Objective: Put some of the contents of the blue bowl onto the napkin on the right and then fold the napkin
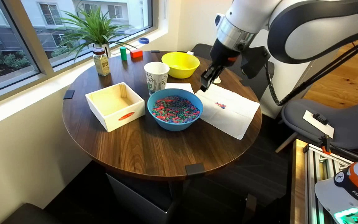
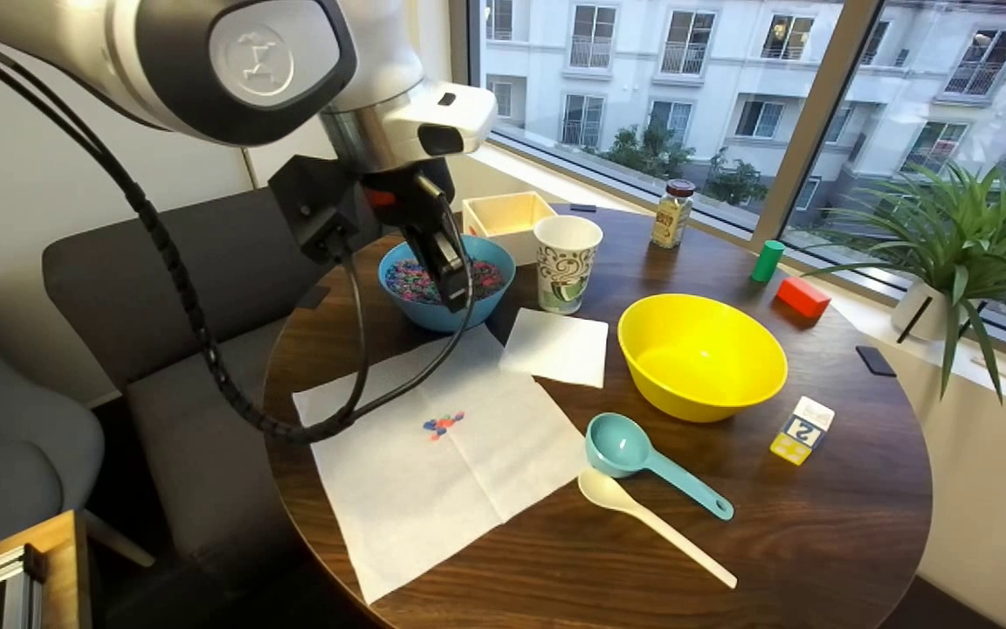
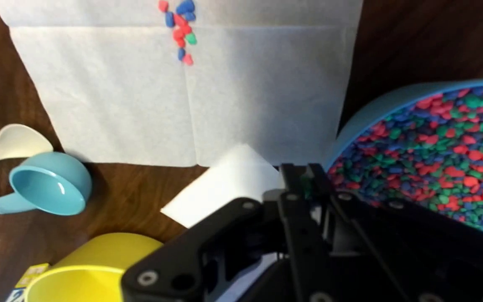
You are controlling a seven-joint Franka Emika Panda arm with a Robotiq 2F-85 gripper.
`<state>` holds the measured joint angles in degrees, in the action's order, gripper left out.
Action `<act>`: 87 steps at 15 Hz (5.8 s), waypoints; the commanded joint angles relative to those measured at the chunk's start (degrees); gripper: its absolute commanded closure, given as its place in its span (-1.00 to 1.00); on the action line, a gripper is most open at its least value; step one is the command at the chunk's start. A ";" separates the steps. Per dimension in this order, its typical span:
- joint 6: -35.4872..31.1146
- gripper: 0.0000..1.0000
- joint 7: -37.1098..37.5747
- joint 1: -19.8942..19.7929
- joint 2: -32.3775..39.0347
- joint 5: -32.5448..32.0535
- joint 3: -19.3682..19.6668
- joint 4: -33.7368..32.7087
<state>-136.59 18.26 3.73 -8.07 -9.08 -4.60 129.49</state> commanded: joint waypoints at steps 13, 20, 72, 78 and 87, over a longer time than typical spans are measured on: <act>0.49 0.95 -1.27 -3.77 -3.65 0.79 1.42 10.29; -0.49 0.29 -1.37 -4.58 -3.33 0.19 1.68 11.23; 13.79 0.34 8.39 2.37 6.30 -3.71 -4.76 1.19; 13.88 1.00 8.81 2.42 6.50 -3.93 -4.68 1.06; 15.61 1.00 7.98 3.29 4.47 -3.38 -5.27 0.52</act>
<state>-122.45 25.86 5.92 -2.36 -12.82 -9.71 130.39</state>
